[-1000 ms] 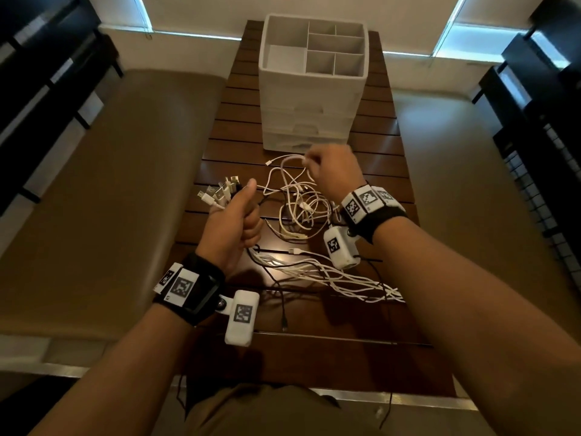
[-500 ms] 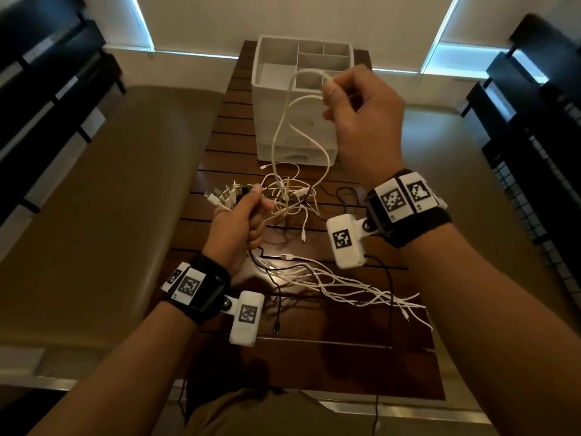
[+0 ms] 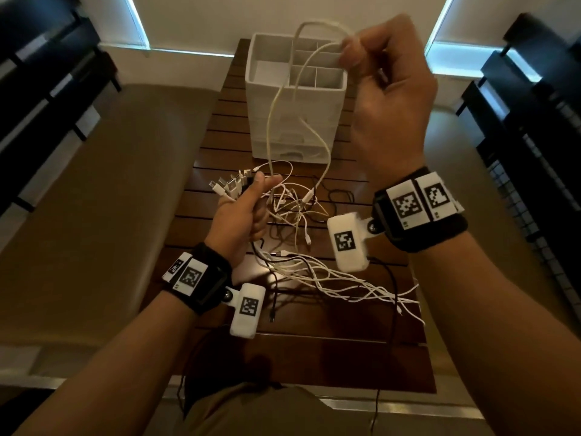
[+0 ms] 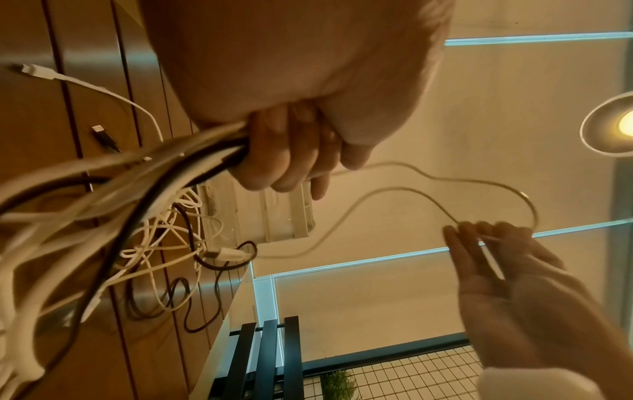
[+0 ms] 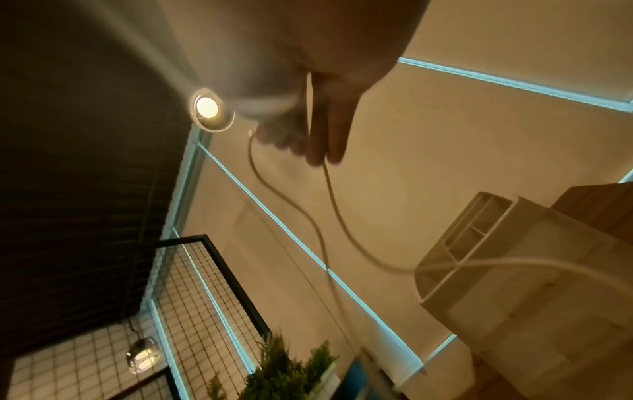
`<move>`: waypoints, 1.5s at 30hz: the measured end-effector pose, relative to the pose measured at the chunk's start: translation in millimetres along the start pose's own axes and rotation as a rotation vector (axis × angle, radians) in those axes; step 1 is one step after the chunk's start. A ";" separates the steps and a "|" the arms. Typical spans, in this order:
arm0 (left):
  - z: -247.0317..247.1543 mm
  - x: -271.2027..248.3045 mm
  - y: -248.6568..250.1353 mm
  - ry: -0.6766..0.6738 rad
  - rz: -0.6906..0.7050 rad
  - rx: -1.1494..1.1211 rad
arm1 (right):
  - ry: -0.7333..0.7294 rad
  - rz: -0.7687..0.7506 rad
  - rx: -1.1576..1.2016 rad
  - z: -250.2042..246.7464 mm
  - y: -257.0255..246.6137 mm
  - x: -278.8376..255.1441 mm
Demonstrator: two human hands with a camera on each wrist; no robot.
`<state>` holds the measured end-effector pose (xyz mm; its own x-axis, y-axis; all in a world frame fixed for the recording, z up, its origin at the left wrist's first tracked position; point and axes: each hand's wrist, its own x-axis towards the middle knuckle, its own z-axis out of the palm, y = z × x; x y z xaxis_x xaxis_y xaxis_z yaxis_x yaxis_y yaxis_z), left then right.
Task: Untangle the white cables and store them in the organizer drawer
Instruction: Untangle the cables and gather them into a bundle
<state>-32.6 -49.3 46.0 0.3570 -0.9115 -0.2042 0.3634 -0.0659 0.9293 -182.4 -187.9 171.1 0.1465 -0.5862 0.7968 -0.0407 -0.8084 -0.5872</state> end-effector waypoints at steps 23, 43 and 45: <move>-3.3 12.4 27.8 0.018 0.081 -0.235 | -0.573 0.526 -0.670 -4.9 117.4 -104.8; -11.7 21.2 3.2 0.184 -0.153 -0.020 | -0.230 1.314 0.327 0.9 76.5 -38.4; -4.9 14.3 5.0 0.033 -0.132 0.073 | -0.164 1.335 0.575 1.6 71.3 -45.9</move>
<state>-21.5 -60.7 46.2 0.3388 -0.8794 -0.3345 0.3456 -0.2143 0.9136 -190.5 -218.5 92.4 0.4271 -0.8227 -0.3751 0.1525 0.4745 -0.8669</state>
